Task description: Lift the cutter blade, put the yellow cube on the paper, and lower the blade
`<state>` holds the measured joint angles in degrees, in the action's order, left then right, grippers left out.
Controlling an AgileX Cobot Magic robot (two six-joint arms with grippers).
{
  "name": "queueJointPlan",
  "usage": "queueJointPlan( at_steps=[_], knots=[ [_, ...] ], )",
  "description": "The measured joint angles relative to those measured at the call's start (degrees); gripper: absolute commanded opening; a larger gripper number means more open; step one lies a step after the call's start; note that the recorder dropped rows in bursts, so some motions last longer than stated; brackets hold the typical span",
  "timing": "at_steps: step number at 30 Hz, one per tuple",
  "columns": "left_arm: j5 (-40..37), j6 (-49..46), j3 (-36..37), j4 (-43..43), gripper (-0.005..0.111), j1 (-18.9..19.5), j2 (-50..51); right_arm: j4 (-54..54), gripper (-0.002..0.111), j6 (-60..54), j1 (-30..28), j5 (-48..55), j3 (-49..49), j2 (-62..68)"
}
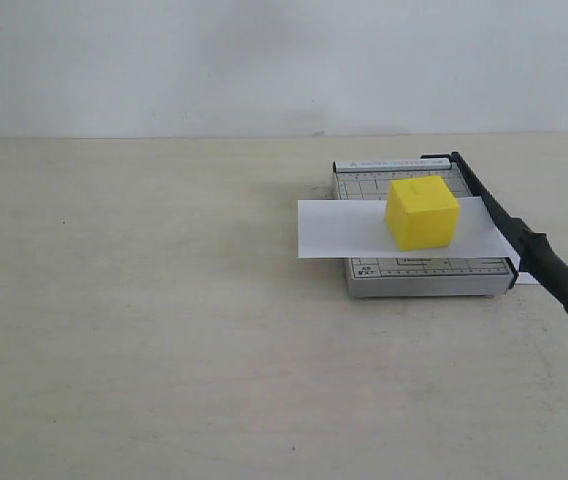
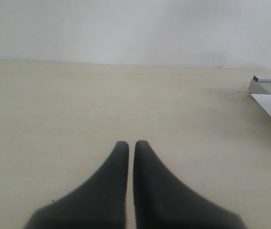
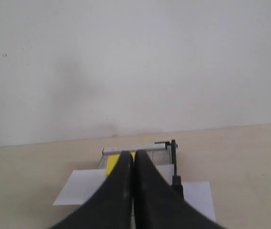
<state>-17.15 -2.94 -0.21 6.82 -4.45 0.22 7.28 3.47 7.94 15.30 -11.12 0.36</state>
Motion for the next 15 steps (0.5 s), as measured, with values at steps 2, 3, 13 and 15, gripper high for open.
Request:
queueJointPlan(
  at_steps=[2, 3, 13, 15],
  knots=[
    [0.0, 0.0, 0.0, 0.0, 0.004, 0.0, 0.0, 0.5, 0.000, -0.1, 0.0, -0.6, 1.9, 0.0],
    [0.0, 0.0, 0.0, 0.0, 0.004, 0.0, 0.0, 0.6, 0.000, -0.1, 0.0, -1.0, 2.6, 0.0],
    [0.0, 0.0, 0.0, 0.0, 0.004, 0.0, 0.0, 0.8, 0.000, -4.5, 0.0, -3.2, 7.3, 0.0],
    [0.0, 0.0, 0.0, 0.0, 0.004, 0.0, 0.0, 0.8, 0.000, -4.9, 0.0, -3.6, 8.0, 0.0]
  ],
)
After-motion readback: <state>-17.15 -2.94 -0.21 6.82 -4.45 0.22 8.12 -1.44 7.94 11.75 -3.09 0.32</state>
